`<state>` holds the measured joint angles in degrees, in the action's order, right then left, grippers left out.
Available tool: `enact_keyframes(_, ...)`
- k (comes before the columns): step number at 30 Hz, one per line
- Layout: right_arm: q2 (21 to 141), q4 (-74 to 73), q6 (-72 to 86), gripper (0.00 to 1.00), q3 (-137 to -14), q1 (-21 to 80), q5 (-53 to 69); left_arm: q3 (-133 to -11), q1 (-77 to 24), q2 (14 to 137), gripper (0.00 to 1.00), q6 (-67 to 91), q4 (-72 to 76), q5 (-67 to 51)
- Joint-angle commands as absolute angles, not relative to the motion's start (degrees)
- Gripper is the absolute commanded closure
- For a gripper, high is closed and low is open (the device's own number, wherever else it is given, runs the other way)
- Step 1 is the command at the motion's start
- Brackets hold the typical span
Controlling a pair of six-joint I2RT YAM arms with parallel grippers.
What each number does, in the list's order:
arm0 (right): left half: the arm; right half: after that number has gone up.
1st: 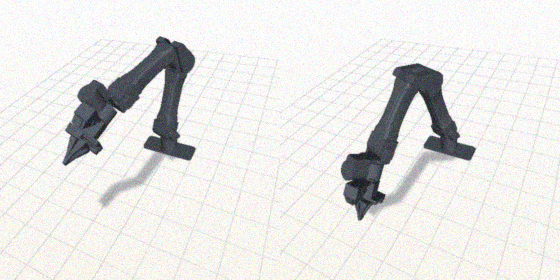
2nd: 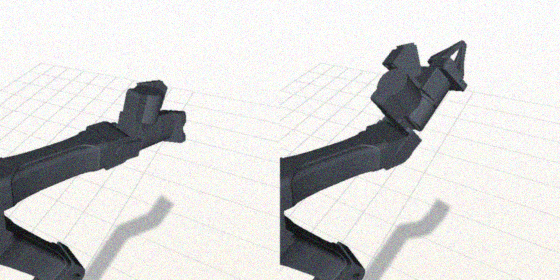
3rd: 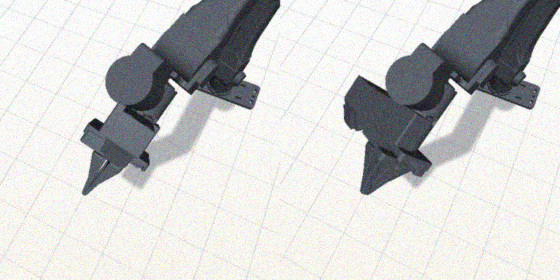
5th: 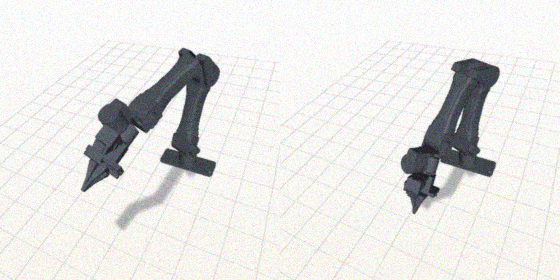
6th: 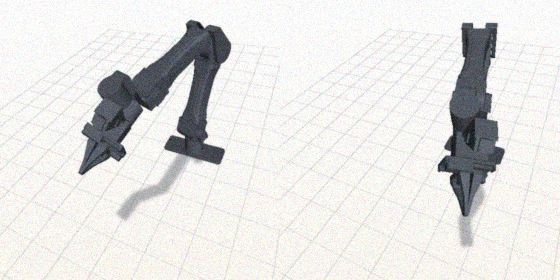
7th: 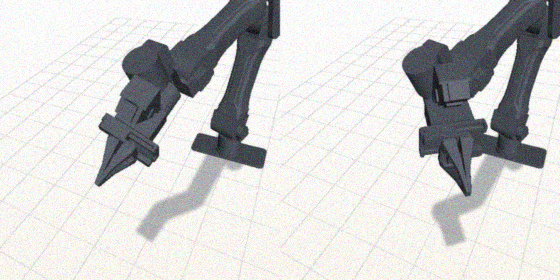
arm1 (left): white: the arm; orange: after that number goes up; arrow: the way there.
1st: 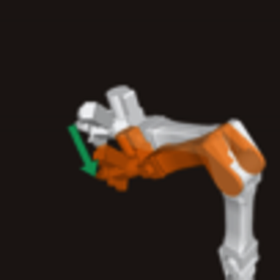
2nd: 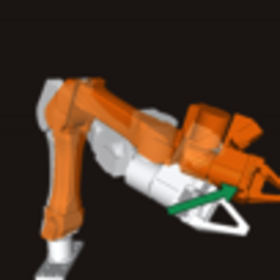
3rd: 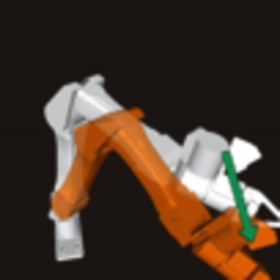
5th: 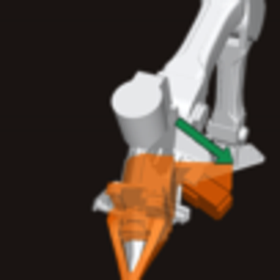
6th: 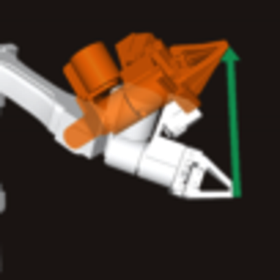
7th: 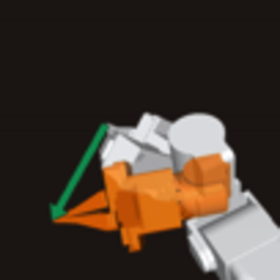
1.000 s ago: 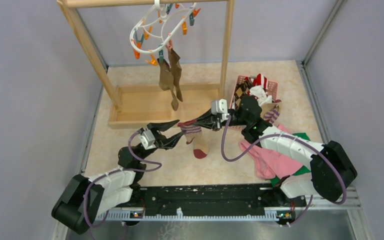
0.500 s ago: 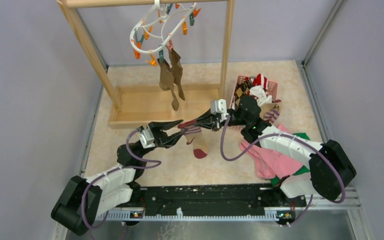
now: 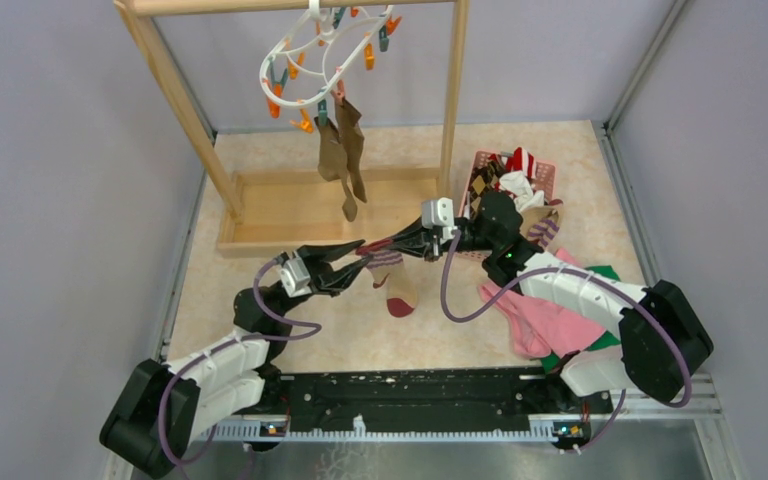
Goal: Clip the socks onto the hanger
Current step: Pick up the sock from the bin.
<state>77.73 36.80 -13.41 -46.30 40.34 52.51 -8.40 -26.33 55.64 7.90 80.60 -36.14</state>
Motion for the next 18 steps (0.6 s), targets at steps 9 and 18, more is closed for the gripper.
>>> enact_keyframes(9,75.8,39.2,-13.7,1.00,-47.9,40.4,52.5,-8.5,-26.2,54.7,0.71,5.8,80.2,-37.4)
enact_keyframes(18,75.6,39.4,-13.7,1.00,-47.7,40.4,52.4,-8.8,-26.2,54.9,0.88,5.6,79.5,-37.7)
